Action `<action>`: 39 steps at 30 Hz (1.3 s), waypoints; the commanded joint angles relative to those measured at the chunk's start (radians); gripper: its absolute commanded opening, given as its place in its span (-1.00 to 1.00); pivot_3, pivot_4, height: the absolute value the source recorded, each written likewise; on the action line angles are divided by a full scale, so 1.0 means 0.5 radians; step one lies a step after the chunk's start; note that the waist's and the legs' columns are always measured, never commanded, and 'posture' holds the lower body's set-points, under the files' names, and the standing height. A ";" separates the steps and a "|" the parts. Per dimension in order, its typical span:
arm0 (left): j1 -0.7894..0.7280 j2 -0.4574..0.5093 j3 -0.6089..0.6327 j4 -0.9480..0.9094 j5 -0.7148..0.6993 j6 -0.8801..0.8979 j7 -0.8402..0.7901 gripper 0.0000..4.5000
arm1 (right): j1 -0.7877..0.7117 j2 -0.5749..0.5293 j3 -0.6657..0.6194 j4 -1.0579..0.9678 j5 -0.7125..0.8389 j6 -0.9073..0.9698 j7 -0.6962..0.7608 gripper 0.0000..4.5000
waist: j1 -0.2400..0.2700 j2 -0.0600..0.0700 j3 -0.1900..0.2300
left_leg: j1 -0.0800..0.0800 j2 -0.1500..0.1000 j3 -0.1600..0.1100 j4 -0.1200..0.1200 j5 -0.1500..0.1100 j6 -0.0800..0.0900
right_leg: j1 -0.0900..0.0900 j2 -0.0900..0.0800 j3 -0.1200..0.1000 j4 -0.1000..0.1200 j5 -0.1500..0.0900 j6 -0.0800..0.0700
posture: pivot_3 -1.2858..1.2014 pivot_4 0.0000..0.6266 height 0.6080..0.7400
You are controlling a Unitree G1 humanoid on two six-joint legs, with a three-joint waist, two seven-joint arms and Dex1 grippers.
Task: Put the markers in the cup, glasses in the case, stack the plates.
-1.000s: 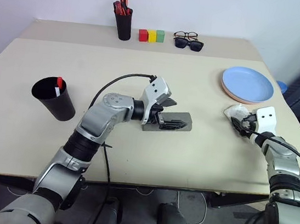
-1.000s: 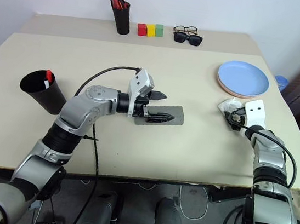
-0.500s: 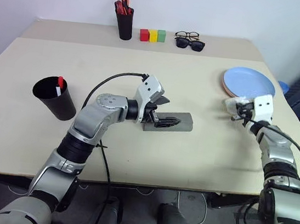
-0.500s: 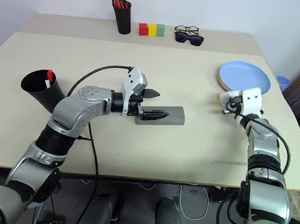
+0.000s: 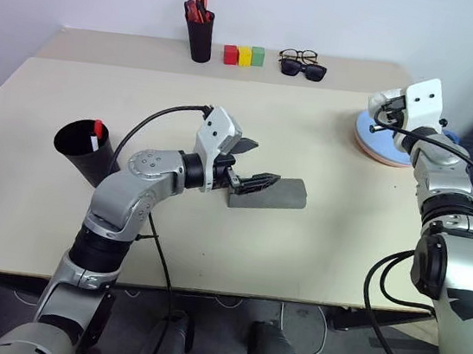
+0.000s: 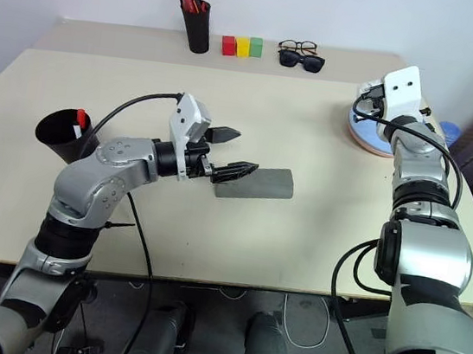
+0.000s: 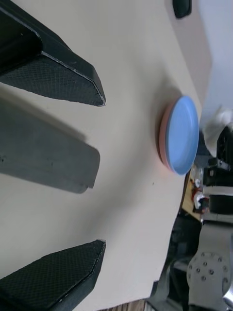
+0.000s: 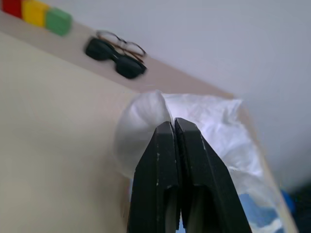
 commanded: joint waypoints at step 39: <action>0.171 0.134 0.111 -0.276 -0.170 0.175 0.233 1.00 | 0.428 0.198 -0.302 -0.039 0.273 0.122 0.214 0.35 | -0.003 0.000 0.000 | -0.002 0.000 0.001 0.000 0.000 0.000 | -0.003 0.001 0.001 0.002 0.000 0.000 | 0.03 -0.52 1.00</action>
